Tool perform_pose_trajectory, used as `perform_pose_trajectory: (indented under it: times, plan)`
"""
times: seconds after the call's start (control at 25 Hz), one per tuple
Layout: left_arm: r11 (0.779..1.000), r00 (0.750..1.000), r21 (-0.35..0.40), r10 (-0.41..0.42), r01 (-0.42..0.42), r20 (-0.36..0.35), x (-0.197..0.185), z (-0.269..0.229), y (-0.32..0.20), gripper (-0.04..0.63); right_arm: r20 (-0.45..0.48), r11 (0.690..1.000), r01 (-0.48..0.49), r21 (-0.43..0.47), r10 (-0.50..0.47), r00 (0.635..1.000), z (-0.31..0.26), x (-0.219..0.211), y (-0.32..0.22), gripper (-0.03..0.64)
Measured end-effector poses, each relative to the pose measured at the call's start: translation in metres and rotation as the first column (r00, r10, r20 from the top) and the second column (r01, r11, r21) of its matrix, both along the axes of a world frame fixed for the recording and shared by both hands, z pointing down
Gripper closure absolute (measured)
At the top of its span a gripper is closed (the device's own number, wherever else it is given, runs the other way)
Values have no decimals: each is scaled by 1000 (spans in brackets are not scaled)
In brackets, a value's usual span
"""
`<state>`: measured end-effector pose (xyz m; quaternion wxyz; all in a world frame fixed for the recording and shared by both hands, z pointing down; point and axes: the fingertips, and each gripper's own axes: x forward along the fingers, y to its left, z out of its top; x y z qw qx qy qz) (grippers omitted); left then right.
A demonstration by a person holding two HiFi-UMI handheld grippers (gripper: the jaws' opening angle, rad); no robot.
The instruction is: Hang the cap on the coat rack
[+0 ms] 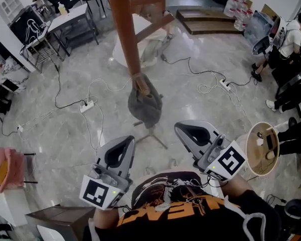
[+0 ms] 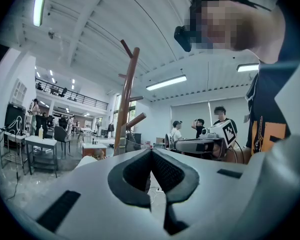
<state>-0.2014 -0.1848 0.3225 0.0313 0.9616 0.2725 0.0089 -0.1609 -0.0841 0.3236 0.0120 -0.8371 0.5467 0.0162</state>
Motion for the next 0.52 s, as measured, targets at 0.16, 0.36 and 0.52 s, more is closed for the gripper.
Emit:
perform_pose_trajectory:
  times: [0.16, 0.36, 0.52]
  plan:
    - [1000, 1000, 22, 7, -7, 3, 1, -1, -1, 572, 15, 1000, 12, 0, -12, 1000, 0, 1, -6, 603]
    - [1000, 1000, 21, 1, -1, -4, 4, -5, -3, 572, 40, 999, 1, 39, -3, 999, -9, 6, -11, 603]
    - [1000, 1000, 16, 6, -6, 6, 7, -3, -1, 572, 49, 1000, 6, 26, -8, 999, -1, 9, -6, 603]
